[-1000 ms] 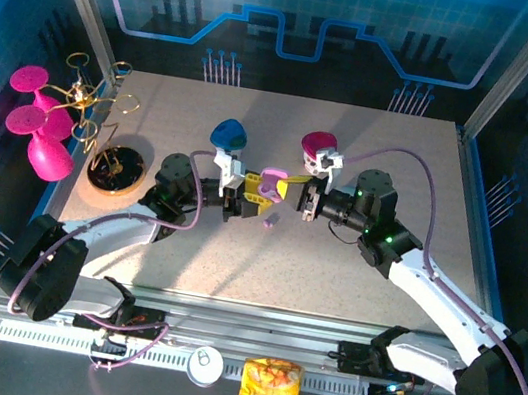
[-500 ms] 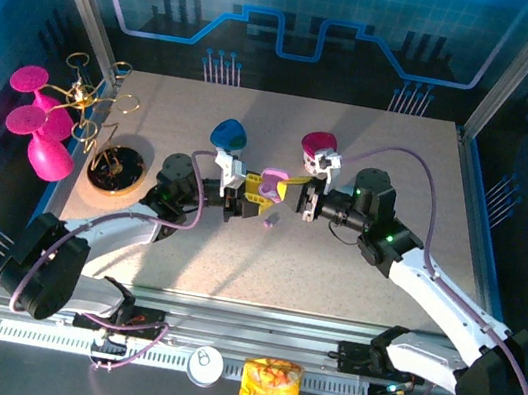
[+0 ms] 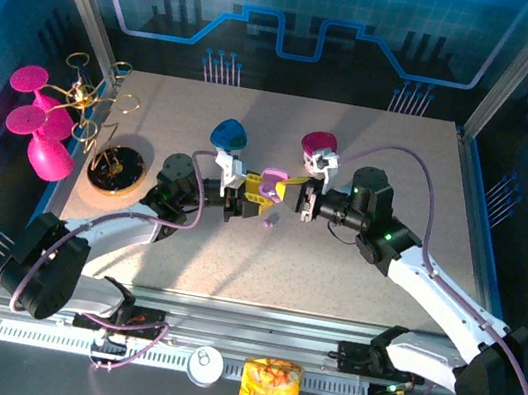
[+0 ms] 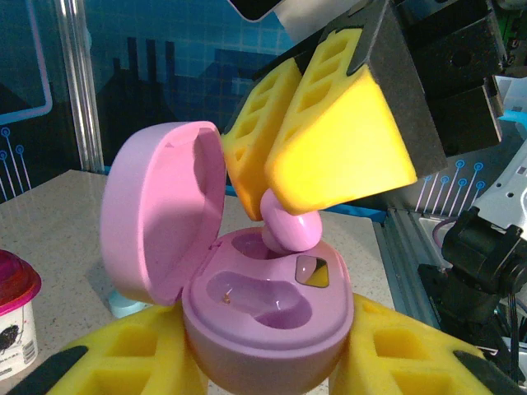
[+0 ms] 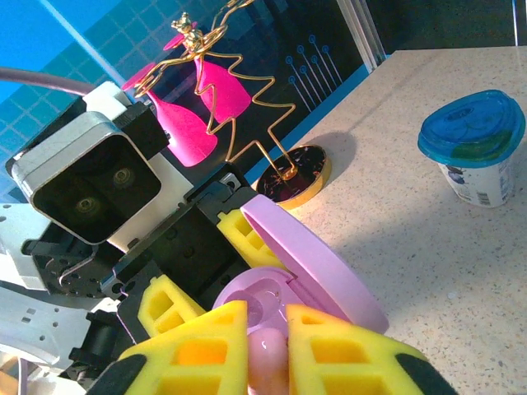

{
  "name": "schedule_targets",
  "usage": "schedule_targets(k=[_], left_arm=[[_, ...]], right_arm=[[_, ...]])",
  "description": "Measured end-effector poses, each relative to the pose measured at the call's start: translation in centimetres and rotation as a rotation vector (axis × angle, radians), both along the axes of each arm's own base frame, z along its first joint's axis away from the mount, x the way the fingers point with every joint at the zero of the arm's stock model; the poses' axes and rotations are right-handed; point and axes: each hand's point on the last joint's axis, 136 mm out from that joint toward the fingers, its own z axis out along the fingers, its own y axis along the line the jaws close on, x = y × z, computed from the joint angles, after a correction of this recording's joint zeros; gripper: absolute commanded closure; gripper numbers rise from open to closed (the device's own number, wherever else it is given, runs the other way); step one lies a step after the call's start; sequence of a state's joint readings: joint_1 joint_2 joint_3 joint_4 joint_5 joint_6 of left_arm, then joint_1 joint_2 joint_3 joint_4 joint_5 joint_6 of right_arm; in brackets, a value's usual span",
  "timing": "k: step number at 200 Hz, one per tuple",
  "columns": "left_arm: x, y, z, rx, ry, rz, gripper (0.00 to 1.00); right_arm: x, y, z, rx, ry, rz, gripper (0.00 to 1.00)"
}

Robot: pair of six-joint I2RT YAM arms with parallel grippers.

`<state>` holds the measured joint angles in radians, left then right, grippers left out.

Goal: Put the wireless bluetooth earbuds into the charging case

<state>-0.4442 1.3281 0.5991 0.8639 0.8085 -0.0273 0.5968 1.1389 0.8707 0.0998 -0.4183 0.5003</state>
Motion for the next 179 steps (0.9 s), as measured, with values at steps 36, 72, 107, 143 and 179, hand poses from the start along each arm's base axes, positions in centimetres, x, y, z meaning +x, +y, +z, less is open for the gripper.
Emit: schedule_targets(k=[36,72,107,143,179], left_arm=[[0.02,0.00,-0.09,0.002,0.004,0.000,0.72],[0.07,0.01,0.00,-0.001,0.000,0.003,0.72],[0.10,0.03,0.02,-0.001,-0.001,0.005,0.72],[0.18,0.02,-0.03,-0.001,-0.001,0.008,0.72],[0.27,0.01,-0.07,-0.001,-0.001,0.011,0.72]], right_arm=[[0.03,0.01,-0.16,-0.016,-0.002,-0.008,0.80],[-0.10,0.05,-0.02,-0.030,0.007,-0.010,0.79],[0.11,0.26,0.15,-0.038,0.010,-0.012,0.91],[0.25,0.33,0.12,-0.032,0.024,-0.017,0.90],[0.36,0.28,-0.01,-0.031,0.037,-0.026,0.88]])
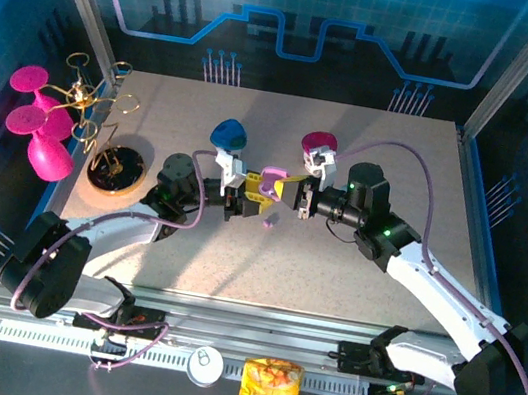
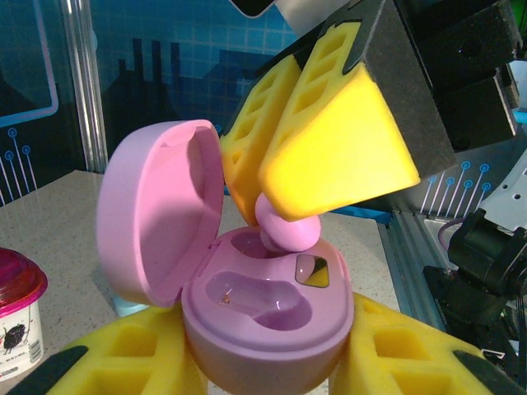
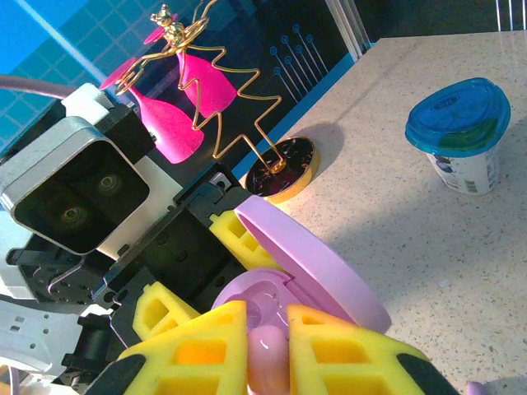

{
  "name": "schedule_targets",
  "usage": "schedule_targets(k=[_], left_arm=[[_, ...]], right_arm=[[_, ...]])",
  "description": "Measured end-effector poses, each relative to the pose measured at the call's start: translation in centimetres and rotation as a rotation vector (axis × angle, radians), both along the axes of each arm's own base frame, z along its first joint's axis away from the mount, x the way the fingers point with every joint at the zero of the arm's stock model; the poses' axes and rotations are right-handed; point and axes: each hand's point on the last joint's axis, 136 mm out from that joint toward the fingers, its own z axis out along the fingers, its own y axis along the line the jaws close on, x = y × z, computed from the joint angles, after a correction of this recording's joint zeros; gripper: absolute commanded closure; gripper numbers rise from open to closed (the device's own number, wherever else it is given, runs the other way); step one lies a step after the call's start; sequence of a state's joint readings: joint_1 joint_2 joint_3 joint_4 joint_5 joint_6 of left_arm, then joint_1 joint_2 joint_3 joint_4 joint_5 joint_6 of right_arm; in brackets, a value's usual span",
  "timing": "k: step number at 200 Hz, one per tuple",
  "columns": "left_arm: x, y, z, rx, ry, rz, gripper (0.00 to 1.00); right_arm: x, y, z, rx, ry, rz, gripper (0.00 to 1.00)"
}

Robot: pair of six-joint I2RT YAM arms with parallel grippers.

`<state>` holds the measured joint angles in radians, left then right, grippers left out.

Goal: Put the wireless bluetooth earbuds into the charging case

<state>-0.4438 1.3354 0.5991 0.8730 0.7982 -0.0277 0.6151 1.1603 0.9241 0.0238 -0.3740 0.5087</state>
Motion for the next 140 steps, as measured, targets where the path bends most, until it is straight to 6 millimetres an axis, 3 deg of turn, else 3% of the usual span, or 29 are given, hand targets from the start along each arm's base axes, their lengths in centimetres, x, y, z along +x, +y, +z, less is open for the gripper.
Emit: schedule_targets(k=[43,140], left_arm=[[0.12,0.02,-0.06,0.001,0.002,0.006,0.72],[0.36,0.03,-0.18,0.000,0.003,0.016,0.72]], right_arm=[[-0.09,-0.02,-0.32,-0.012,0.005,-0.002,0.74],[-0.25,0.01,-0.11,-0.023,0.010,0.001,0.57]])
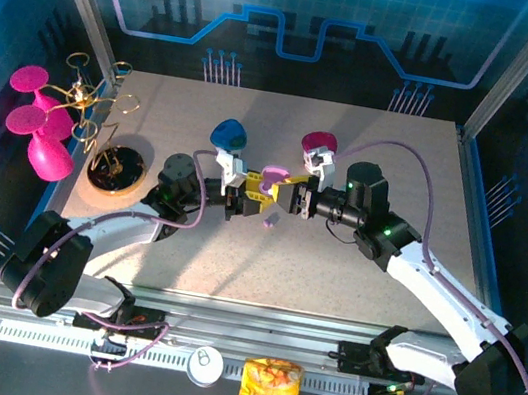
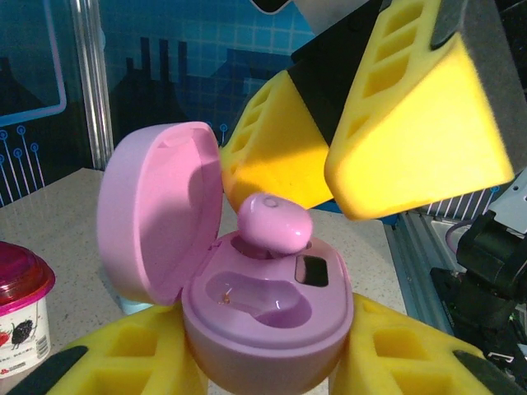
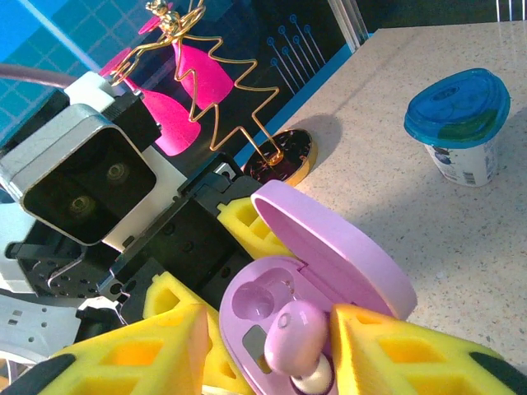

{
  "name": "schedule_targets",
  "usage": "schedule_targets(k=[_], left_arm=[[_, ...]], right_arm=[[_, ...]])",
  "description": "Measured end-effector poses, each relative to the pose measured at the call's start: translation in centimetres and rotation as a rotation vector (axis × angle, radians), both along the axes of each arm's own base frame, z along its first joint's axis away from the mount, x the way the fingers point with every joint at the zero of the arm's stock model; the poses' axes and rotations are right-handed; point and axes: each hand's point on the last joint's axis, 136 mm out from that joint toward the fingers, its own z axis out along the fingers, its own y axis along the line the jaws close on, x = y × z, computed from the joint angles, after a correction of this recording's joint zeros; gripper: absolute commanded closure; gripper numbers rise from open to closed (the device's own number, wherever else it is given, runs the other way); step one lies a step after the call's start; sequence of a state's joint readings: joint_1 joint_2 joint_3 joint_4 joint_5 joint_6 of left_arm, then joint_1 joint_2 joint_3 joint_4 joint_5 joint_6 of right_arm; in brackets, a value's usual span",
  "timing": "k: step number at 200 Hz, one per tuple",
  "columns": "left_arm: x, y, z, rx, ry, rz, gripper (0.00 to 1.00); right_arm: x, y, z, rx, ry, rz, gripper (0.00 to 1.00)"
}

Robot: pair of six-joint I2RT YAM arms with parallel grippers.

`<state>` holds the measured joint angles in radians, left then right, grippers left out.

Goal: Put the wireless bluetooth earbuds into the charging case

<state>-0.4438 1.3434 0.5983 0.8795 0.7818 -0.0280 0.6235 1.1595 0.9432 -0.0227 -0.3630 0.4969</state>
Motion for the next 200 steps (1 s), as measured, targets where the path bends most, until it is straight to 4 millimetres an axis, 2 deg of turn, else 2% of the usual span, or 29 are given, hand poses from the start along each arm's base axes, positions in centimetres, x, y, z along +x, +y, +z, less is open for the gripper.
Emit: schedule_targets(k=[67,100,123,146,176,200], left_arm=[[0.1,0.0,0.0,-0.003,-0.006,0.000,0.72],[0.0,0.0,0.5,-0.015,-0.032,0.000,0.72],[-0.1,0.0,1.2,-0.030,-0.060,-0.007,0.72],[0.1,0.4,1.8,-0.057,-0.081,0.004,0.73],[0.6,1.4,1.5,-0.070,-0.072,0.038,0.73],[0.8,1.7,1.5,-0.075,-0.073,0.061,0.72]], right_arm=[[-0.2,-0.2,0.2,-0.002,0.000,-0.004,0.47],[-0.4,-0.6,0.8,-0.003,-0.026,-0.012,0.35],[-0.4,-1.3,1.7,0.002,-0.072,-0.042,0.27],[-0.8,-2.5,1.9,0.015,-0.117,-0.084,0.26],[-0.3,-5.2,0.5,0.022,-0.139,-0.202,0.26],[1.2,-7.4,-2.0,0.003,-0.090,-0.314,0.28]])
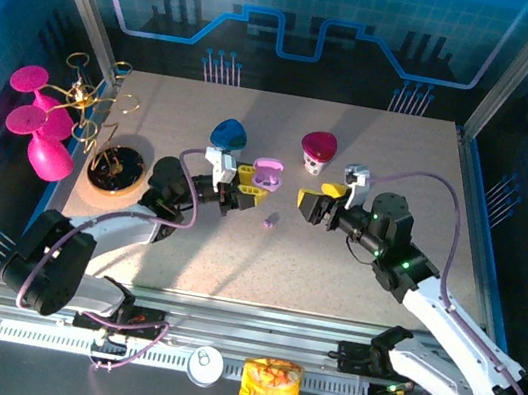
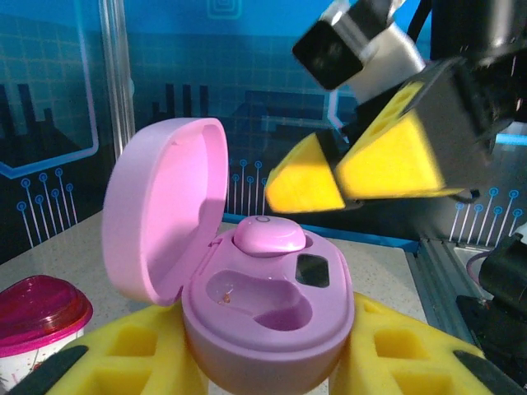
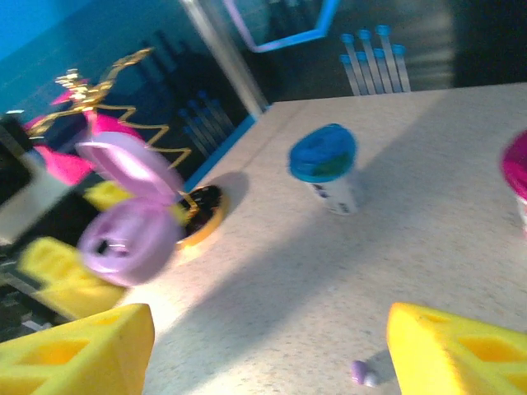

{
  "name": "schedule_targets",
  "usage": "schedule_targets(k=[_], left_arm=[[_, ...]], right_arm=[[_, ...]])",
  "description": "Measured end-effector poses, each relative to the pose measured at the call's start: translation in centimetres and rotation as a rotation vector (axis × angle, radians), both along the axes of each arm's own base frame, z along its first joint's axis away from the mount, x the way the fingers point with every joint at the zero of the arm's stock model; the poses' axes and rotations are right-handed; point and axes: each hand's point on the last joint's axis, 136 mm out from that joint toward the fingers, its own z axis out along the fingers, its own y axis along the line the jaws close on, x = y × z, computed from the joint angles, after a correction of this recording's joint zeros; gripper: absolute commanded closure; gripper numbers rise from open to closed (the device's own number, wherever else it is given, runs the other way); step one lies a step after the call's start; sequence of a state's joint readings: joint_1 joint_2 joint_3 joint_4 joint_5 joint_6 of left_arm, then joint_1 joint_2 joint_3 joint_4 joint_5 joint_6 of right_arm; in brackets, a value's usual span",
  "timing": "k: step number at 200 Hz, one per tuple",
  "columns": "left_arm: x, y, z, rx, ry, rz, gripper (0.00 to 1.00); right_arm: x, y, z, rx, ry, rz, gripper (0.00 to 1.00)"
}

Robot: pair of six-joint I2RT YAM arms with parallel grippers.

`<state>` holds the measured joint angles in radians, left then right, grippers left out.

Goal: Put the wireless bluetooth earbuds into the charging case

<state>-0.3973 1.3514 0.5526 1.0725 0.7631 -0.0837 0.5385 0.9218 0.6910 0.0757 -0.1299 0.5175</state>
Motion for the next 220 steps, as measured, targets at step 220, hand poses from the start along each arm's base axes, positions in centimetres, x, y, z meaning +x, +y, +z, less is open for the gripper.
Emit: schedule_targets(k=[220], left_arm=[[-3.2,2.4,5.6,-0.045,-0.119,0.083,0.72]], right_arm=[[4.5,8.1,-19.7,-0.890,0.509,0.023,0.65]])
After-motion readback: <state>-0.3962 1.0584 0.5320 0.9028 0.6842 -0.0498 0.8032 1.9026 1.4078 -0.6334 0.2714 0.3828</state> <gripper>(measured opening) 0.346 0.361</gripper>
